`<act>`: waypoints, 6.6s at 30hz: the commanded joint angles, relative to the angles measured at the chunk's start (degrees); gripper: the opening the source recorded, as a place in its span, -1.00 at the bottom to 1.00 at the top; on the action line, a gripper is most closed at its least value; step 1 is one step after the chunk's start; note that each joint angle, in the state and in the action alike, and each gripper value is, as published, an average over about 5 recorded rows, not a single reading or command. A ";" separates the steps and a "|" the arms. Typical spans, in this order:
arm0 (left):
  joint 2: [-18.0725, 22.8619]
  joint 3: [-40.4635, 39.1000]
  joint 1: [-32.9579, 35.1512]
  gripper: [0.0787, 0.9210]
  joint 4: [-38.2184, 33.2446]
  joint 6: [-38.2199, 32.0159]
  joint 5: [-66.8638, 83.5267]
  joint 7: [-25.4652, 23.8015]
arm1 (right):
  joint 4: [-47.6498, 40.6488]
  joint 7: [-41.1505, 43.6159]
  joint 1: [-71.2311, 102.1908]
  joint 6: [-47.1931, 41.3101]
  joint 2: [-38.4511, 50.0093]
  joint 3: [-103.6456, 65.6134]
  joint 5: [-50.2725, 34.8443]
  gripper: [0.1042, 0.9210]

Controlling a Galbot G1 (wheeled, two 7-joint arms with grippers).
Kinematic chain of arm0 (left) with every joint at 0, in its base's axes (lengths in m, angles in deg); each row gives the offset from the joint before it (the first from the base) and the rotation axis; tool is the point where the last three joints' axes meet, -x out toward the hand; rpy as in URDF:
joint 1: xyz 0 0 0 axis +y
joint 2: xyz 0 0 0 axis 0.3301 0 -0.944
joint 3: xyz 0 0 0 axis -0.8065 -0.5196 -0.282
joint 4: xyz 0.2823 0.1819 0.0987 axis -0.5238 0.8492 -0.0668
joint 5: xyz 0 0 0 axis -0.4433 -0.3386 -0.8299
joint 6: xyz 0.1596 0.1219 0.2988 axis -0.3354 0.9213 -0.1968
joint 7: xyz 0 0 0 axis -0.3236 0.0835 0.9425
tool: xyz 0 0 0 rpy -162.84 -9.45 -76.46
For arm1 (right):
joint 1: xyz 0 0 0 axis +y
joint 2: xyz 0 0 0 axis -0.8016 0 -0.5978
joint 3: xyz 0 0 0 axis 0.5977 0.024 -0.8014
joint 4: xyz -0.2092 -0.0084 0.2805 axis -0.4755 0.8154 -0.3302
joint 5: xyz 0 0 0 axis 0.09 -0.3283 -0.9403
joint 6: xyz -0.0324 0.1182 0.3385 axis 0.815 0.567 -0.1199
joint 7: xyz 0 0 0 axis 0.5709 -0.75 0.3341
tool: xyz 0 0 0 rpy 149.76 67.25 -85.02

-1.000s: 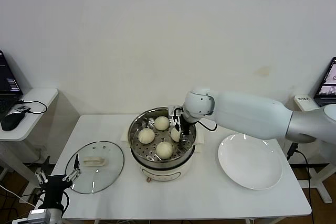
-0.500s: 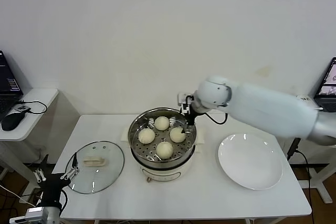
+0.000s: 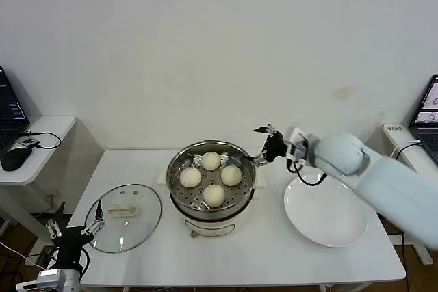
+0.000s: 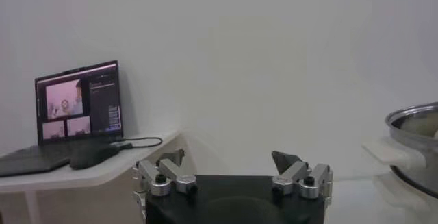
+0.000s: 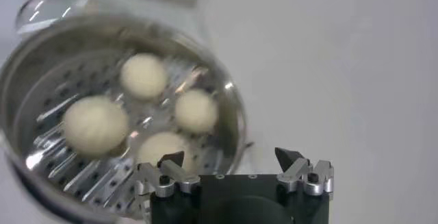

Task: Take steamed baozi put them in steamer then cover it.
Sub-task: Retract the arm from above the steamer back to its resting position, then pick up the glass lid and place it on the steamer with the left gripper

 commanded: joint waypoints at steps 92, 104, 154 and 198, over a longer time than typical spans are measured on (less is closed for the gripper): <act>-6.51 -8.20 -27.01 0.77 37.58 -6.83 -82.74 -3.46 | -1.66 -2.06 72.24 31.90 -48.35 -75.99 19.50 0.76; -6.09 -8.58 -27.77 0.49 40.57 -7.13 -82.35 -1.62 | -1.98 -1.95 72.25 32.01 -48.37 -75.49 20.18 0.76; -13.99 -11.90 -20.04 -0.84 -2.05 16.58 -65.24 -11.79 | 0.95 -3.73 72.66 34.74 -47.94 -66.94 27.14 0.76; 4.00 -49.52 -45.93 -0.84 8.49 37.54 -91.42 -32.24 | 0.09 -13.84 70.33 30.74 -51.52 -60.14 44.30 0.76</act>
